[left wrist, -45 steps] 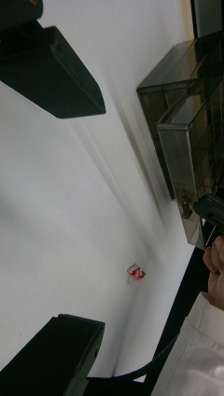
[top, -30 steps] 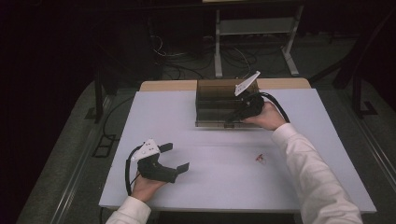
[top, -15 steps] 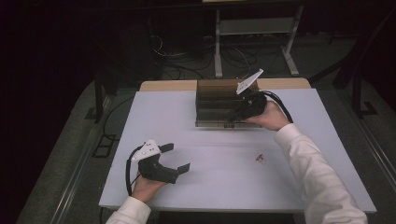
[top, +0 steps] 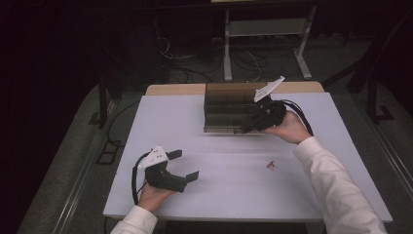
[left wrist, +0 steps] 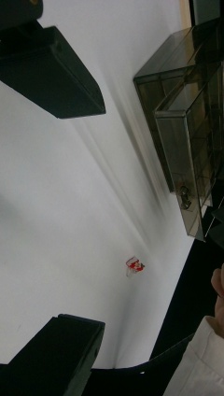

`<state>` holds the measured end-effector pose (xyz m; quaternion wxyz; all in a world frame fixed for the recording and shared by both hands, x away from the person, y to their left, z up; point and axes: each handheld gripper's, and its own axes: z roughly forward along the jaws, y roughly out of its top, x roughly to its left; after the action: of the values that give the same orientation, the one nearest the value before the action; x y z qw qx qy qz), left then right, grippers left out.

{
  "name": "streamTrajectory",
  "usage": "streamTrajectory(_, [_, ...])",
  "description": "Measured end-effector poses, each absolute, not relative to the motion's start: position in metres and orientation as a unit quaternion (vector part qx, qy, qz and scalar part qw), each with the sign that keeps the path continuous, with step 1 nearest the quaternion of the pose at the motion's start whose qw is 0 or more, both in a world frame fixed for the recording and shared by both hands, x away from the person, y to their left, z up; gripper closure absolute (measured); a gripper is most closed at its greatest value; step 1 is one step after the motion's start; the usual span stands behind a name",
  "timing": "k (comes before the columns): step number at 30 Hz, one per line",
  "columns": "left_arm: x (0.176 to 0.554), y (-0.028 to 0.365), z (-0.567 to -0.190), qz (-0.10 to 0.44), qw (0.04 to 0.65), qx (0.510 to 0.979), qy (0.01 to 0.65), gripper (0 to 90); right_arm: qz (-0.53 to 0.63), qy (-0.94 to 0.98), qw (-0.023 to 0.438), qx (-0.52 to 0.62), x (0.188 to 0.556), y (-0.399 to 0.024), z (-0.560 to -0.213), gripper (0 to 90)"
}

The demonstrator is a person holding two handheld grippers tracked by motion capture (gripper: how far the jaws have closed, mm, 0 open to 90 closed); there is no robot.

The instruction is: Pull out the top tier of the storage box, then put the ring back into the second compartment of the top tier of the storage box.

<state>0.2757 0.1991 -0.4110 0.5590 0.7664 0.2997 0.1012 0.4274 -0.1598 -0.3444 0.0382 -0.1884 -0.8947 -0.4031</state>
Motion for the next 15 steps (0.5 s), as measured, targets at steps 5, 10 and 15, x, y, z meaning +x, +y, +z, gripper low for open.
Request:
streamTrajectory(5, [0.276, 0.199, -0.411, 0.101, 0.561, 0.765, 0.301, 0.0, -0.416, -0.884, 0.031, -0.21, 0.418, -0.17, -0.346, 49.8])
streamTrajectory(10, [0.278, 0.197, -0.411, 0.1, 0.558, 0.768, 0.298, 0.0, -0.418, -0.878, 0.024, -0.23, 0.411, -0.179, -0.346, 42.3])
streamTrajectory(15, [0.278, 0.198, -0.411, 0.099, 0.559, 0.767, 0.299, 0.0, -0.418, -0.877, 0.015, -0.237, 0.403, -0.184, -0.345, 38.8])
